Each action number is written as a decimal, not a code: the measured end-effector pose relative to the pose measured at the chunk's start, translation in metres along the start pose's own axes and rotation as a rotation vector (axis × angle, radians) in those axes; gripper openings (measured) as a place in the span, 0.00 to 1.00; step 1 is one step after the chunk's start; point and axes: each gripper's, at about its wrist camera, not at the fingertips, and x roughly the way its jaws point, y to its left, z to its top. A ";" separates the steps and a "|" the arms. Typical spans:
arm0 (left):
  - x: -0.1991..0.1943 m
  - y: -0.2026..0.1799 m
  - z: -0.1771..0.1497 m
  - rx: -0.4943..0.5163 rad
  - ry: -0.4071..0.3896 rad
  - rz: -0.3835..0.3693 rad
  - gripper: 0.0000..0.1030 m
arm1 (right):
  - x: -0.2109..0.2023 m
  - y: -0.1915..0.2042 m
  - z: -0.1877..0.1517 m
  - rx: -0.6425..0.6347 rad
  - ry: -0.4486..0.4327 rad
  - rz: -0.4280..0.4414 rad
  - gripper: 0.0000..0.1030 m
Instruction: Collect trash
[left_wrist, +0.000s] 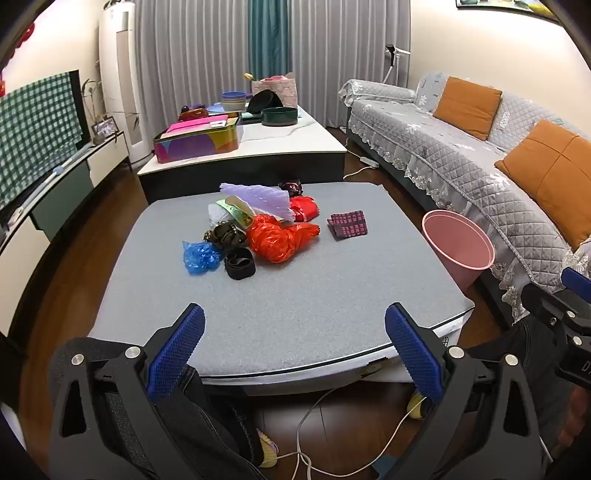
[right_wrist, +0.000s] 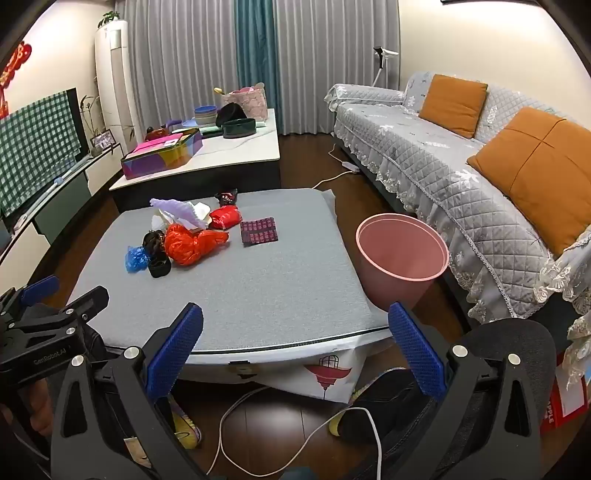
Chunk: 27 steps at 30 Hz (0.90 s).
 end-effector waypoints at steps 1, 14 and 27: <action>0.000 0.000 0.000 0.000 0.003 0.000 0.92 | 0.000 0.000 0.000 -0.002 0.003 -0.001 0.95; 0.001 -0.001 0.001 0.007 0.004 0.003 0.92 | -0.001 0.000 0.001 0.002 -0.003 0.003 0.95; -0.002 0.002 0.004 0.008 -0.005 0.003 0.92 | -0.004 0.000 0.000 0.002 -0.006 0.004 0.95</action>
